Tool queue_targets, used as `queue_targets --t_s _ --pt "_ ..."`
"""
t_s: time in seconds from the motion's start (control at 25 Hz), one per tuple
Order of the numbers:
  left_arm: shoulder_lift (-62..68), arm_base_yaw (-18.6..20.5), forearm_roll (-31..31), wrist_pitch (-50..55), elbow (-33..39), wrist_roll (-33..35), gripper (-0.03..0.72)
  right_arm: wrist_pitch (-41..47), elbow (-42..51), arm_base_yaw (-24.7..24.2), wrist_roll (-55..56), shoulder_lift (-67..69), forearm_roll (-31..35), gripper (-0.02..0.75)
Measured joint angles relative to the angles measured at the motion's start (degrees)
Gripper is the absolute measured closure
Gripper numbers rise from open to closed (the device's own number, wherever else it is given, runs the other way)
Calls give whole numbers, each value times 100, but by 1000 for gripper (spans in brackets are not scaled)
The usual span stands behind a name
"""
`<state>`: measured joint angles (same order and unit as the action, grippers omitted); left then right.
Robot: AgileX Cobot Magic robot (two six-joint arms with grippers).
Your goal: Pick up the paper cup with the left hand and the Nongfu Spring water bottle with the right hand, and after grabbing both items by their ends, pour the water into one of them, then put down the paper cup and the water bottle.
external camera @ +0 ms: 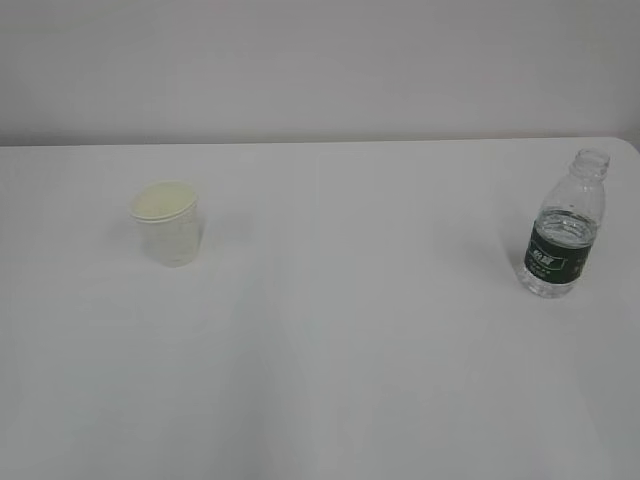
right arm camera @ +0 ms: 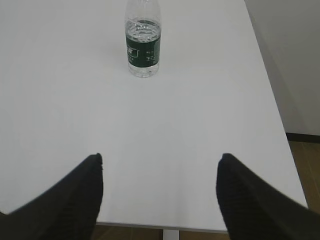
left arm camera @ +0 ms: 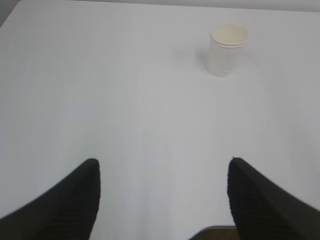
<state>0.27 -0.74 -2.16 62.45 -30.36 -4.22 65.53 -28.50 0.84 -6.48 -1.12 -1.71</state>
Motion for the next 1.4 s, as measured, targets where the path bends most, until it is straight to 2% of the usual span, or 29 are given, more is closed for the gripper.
queue_targets --t_s 0.84,1.4 --pt "0 0 0 0 0 0 115 0 0 0 0 0 0 200" --pt "0 0 0 0 0 0 153 0 0 0 0 0 0 200"
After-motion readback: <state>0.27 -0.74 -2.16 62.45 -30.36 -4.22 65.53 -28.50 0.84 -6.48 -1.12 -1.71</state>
